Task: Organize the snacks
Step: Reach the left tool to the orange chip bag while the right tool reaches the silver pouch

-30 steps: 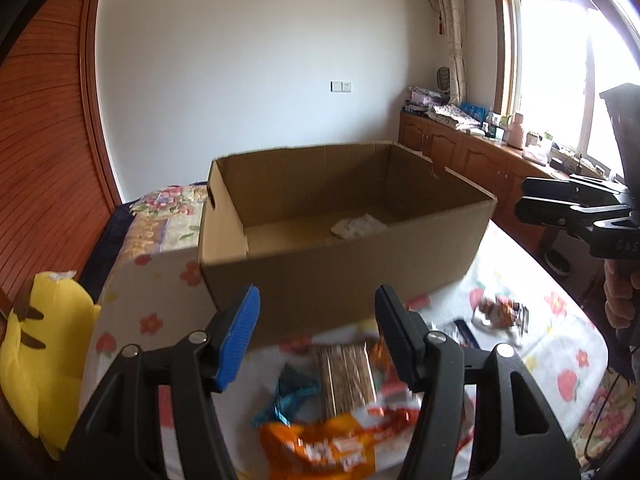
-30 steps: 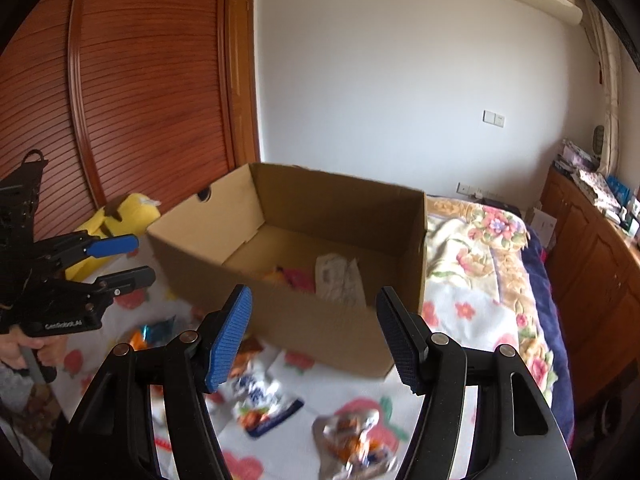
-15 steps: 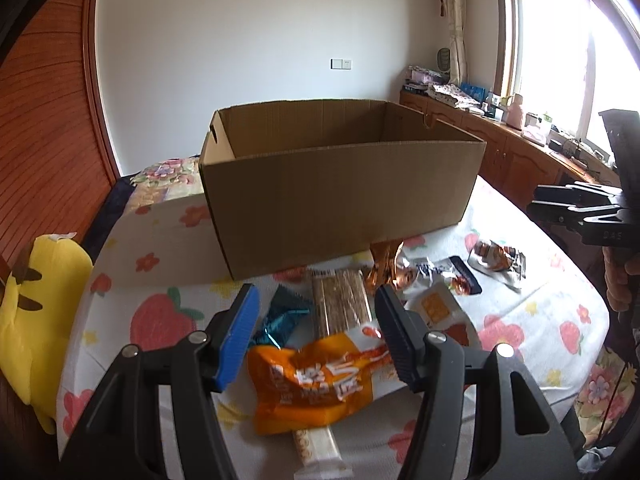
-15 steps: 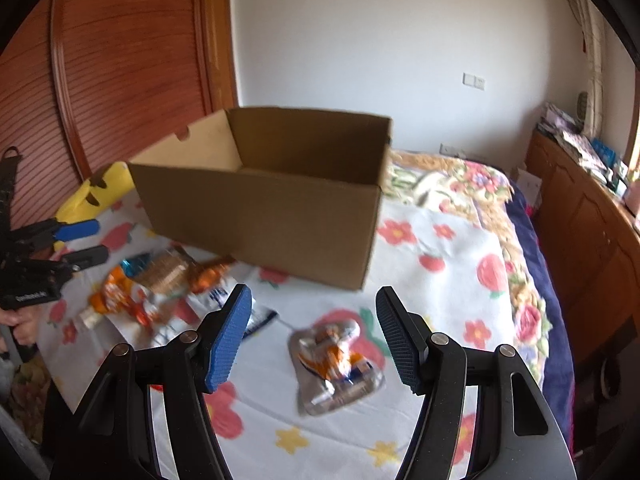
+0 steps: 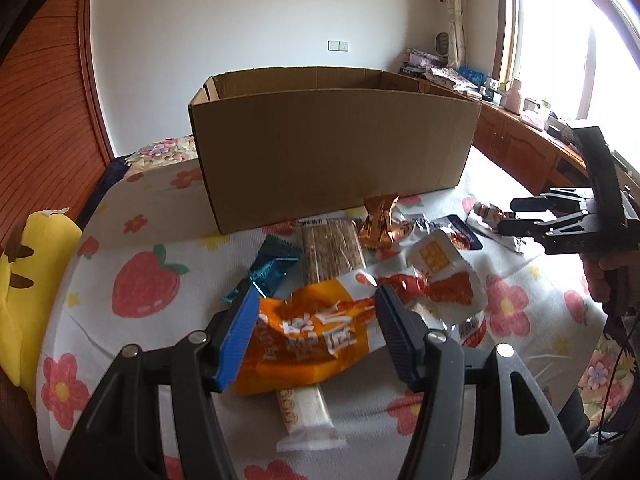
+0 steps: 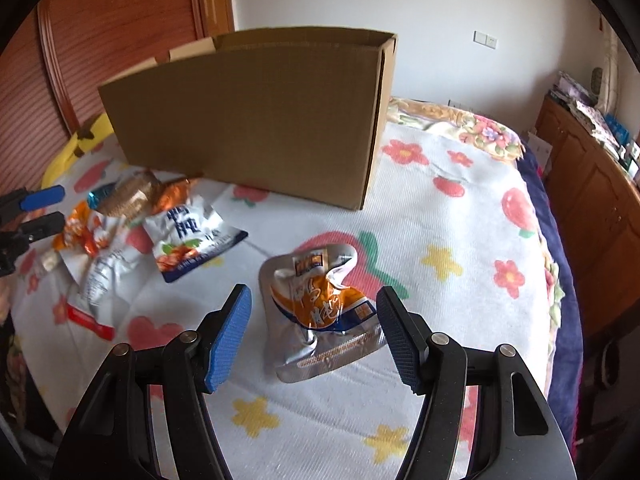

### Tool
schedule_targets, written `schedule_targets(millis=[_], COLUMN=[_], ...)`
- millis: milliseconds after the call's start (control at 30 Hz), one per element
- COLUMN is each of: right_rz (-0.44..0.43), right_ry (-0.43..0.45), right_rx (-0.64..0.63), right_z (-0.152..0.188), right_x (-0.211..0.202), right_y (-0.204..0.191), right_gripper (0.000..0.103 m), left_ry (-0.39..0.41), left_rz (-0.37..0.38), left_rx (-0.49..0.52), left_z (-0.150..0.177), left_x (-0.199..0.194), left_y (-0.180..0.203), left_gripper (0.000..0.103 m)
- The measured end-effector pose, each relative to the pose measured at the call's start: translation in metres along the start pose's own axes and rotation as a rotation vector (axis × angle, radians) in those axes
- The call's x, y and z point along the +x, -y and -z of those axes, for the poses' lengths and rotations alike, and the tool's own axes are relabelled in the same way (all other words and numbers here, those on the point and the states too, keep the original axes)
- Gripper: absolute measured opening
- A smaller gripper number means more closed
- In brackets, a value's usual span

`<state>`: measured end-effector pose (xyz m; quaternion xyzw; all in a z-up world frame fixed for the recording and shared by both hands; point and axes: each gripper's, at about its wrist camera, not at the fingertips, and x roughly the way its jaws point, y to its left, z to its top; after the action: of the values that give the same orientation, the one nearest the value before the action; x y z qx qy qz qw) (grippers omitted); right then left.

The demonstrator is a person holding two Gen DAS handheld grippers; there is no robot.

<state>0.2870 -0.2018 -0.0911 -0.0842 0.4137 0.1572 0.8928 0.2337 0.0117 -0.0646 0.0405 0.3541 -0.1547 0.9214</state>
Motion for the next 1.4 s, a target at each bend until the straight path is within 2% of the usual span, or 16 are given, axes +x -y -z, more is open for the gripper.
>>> schedule_targets(millis=[433,633,867,1133,1400], right_rz=[0.026,-0.003,0.003,0.003,0.003], right_ry=[-0.038,-0.047,-0.047,-0.046,-0.046], right_rx=[-0.037,-0.004,-0.004,-0.004,-0.003], right_z=[0.002,0.002,0.001,0.001,0.002], right_x=[0.018,0.020,0.021,0.021,0.021], right_y=[0.002,0.009,0.007,0.008,0.008], right_gripper=[0.071,0.073,0.075,0.075,0.075], left_ry=[-0.023,-0.050,-0.085,-0.123,-0.151], left_rz=[0.020,0.024,0.019,0.002,0.048], left_rx=[0.051,0.116,0.189,0.288,0.311], left_z=[0.008,0.013,0.014,0.003,-0.019], left_x=[-0.006,-0.009,-0.003,0.014,0.030], left_y=[0.004,0.010,0.019,0.036,0.043], left_gripper=[0.061,0.062,0.063,0.064,0.064])
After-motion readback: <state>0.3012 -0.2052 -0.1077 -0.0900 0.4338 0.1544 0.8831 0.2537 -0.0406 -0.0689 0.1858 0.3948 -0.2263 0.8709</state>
